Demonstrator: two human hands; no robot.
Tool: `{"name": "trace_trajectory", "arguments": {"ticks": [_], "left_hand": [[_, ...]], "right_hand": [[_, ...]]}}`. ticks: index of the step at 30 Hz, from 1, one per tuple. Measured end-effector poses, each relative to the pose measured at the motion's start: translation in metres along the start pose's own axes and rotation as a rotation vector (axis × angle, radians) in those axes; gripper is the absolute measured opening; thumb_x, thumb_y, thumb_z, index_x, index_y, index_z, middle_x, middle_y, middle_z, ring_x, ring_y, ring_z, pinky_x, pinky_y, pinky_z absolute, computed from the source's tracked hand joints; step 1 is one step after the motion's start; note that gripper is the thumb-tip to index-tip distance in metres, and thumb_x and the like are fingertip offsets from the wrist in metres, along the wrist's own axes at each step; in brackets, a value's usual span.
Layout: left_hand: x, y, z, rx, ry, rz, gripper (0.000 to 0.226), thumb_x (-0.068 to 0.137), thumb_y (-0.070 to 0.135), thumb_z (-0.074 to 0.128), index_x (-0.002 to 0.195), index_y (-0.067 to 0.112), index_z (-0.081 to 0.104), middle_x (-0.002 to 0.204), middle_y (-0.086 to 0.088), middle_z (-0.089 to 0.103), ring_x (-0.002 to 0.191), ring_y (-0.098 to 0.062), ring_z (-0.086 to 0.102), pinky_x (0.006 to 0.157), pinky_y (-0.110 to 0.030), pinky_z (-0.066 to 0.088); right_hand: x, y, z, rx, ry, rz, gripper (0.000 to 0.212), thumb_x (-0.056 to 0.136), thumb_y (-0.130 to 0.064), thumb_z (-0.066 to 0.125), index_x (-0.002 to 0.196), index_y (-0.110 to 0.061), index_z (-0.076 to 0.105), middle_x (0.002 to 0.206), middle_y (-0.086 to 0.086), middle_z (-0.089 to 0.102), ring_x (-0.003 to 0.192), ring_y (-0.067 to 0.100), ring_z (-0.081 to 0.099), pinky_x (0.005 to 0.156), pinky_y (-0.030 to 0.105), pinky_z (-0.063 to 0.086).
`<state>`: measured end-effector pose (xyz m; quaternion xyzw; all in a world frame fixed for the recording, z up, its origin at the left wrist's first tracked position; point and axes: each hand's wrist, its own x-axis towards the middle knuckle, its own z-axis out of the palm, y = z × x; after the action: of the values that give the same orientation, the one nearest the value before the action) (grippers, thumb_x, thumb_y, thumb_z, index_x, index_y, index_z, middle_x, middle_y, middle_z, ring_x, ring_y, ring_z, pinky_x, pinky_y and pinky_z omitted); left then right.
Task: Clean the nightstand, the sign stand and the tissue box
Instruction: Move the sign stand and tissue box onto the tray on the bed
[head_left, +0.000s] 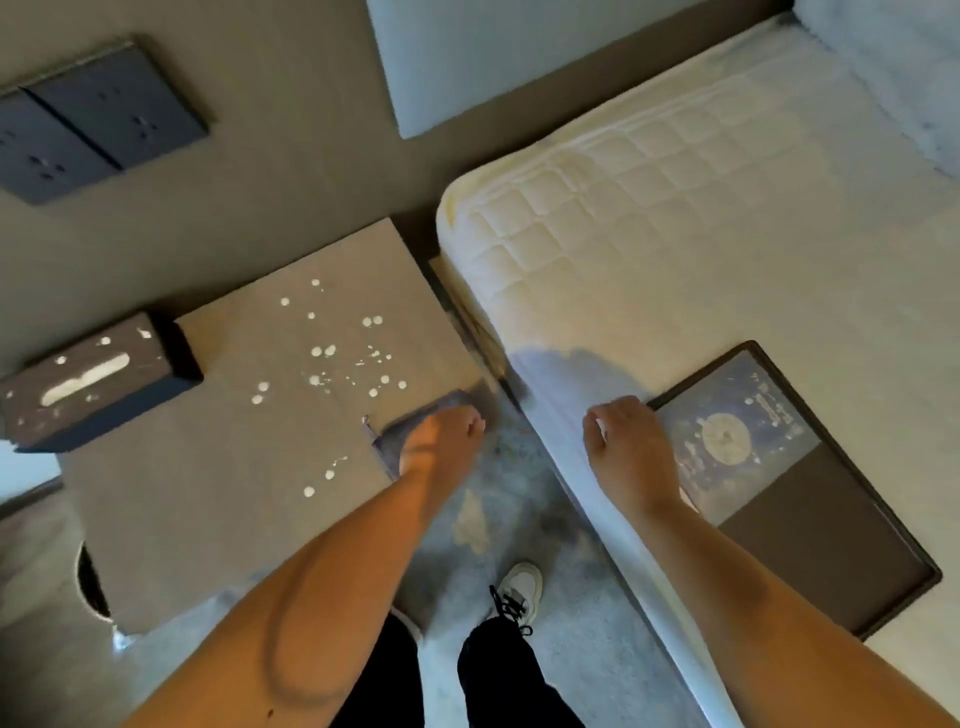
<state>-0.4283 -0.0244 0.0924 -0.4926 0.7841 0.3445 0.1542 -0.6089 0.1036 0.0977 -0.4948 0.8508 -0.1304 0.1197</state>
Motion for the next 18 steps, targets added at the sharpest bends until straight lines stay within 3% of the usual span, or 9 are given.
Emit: {"name": "trace_trajectory", "arguments": {"ticks": [3,6,9,12,18], "left_hand": [[-0.023,-0.077,-0.020,-0.129,0.121,-0.165,0.031,0.100,0.027,0.040,0.103,0.009,0.064,0.109,-0.016,0.067,0.100,-0.035,0.062,0.082,-0.036,0.047],[-0.050,-0.158,-0.041,-0.275,0.251,-0.342,0.028,0.099,0.027,0.042,0.090,0.009,0.062,0.099,-0.017,0.066,0.084,-0.034,0.061,0.071,-0.035,0.047],[-0.077,-0.241,-0.059,-0.404,0.383,-0.480,0.030,0.099,0.031,0.036,0.090,0.013,0.058,0.093,-0.014,0.065,0.074,-0.030,0.060,0.067,-0.036,0.053],[-0.095,-0.319,-0.071,-0.531,0.525,-0.635,0.033,0.098,0.036,0.035,0.110,0.015,0.059,0.106,-0.012,0.066,0.086,-0.033,0.063,0.076,-0.041,0.055],[-0.093,-0.431,-0.101,-0.747,0.692,-0.792,0.050,0.097,0.043,0.034,0.139,0.016,0.041,0.141,-0.007,0.047,0.117,-0.031,0.054,0.092,-0.043,0.047]], "right_hand": [[0.021,-0.076,0.035,-0.053,-0.131,-0.170,0.016,0.088,-0.013,0.056,0.079,-0.004,0.066,0.078,0.018,0.062,0.070,0.039,0.058,0.064,0.041,0.051],[0.037,-0.155,0.074,-0.028,-0.224,-0.236,0.018,0.090,-0.019,0.056,0.078,-0.007,0.065,0.083,0.018,0.064,0.079,0.039,0.060,0.068,0.040,0.047],[0.047,-0.235,0.118,0.021,-0.319,-0.295,0.025,0.091,-0.022,0.051,0.091,-0.005,0.069,0.095,0.018,0.067,0.091,0.040,0.061,0.080,0.042,0.048],[0.054,-0.307,0.156,0.145,-0.410,-0.245,0.031,0.096,-0.026,0.051,0.113,-0.005,0.065,0.115,0.016,0.065,0.106,0.036,0.061,0.088,0.037,0.046],[0.079,-0.424,0.214,0.339,-0.510,-0.149,0.043,0.100,-0.041,0.042,0.127,-0.010,0.054,0.130,0.012,0.059,0.116,0.030,0.057,0.089,0.032,0.043]]}}
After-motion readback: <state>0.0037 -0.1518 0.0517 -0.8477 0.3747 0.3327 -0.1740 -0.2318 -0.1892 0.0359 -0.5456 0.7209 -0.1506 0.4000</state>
